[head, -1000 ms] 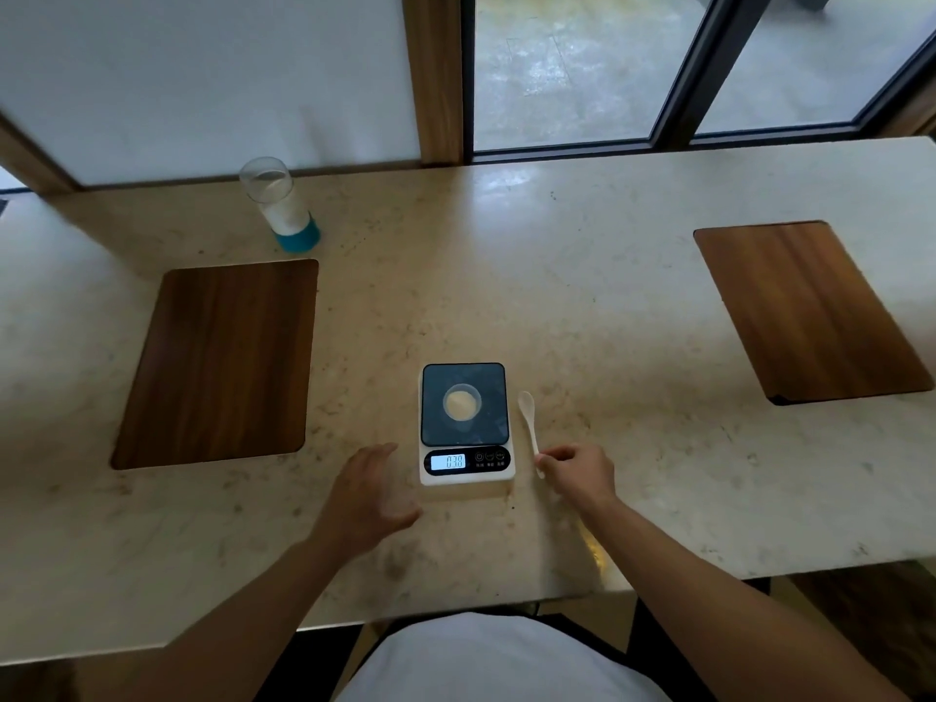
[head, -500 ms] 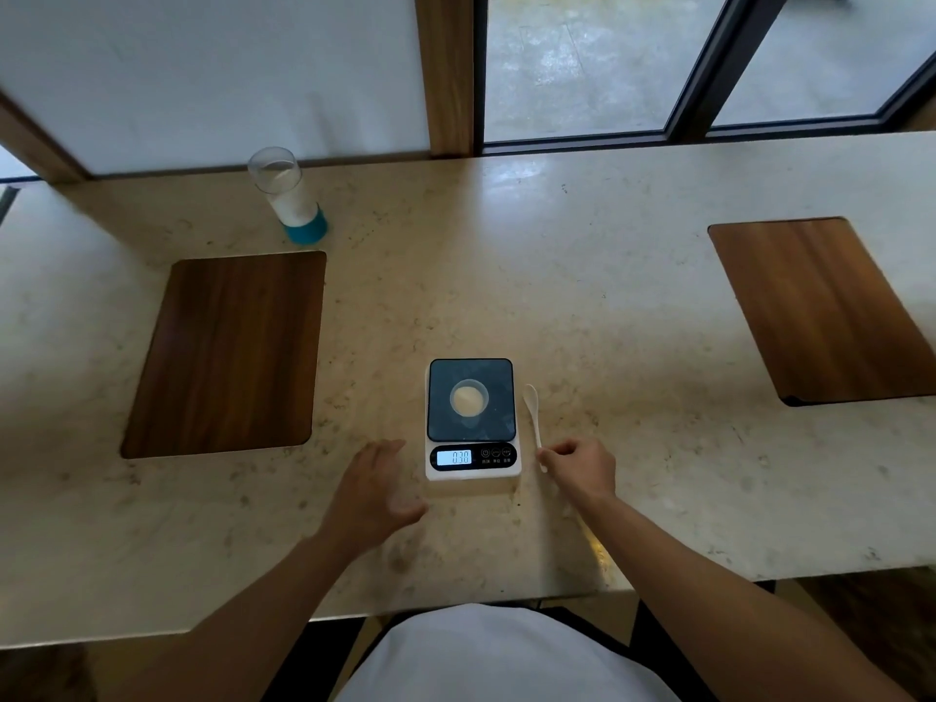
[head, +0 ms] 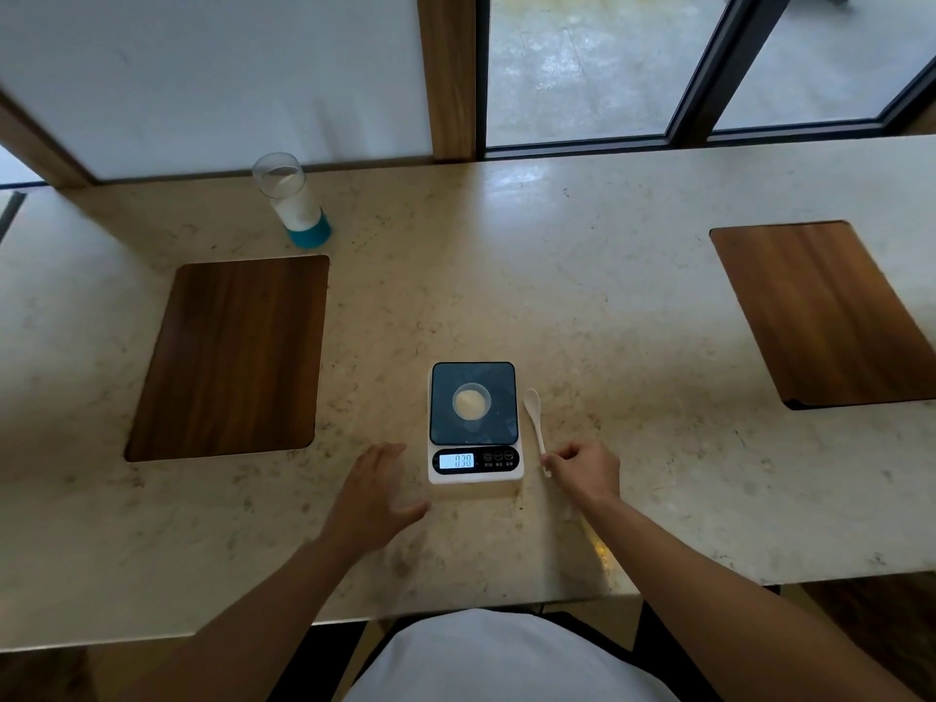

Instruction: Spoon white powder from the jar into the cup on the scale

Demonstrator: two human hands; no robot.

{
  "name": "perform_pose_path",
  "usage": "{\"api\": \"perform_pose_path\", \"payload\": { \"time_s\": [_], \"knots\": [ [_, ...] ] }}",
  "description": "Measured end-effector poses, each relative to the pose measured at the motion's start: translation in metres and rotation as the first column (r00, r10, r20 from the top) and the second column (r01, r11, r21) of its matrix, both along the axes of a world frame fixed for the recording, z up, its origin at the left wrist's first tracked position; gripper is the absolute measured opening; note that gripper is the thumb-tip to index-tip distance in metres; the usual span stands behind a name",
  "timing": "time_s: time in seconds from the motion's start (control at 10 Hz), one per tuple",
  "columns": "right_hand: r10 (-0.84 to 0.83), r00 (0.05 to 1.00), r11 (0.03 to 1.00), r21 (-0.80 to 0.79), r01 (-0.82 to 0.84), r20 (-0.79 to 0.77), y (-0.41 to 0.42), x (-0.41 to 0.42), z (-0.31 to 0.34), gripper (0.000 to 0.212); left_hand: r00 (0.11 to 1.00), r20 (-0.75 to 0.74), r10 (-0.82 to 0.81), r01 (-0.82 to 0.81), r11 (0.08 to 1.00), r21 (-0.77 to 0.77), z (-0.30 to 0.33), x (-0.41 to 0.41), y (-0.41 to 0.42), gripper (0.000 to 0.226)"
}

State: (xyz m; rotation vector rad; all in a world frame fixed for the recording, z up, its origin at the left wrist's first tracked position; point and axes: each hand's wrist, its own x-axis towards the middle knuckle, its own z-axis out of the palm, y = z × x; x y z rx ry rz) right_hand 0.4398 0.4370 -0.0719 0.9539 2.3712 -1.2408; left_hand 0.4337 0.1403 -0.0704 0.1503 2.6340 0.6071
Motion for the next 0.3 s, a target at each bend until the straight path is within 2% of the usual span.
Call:
{"api": "perform_pose_path", "payload": {
  "time_s": [0.3],
  "knots": [
    [-0.003, 0.998, 0.999, 0.039, 0.005, -0.057, 0.0023, 0.0031, -0.0008, 0.008, 1.000, -0.025, 0.017, -0.017, 1.000, -0.020, -0.0052, 0.0023, -0.0019, 0.072]
  ]
}}
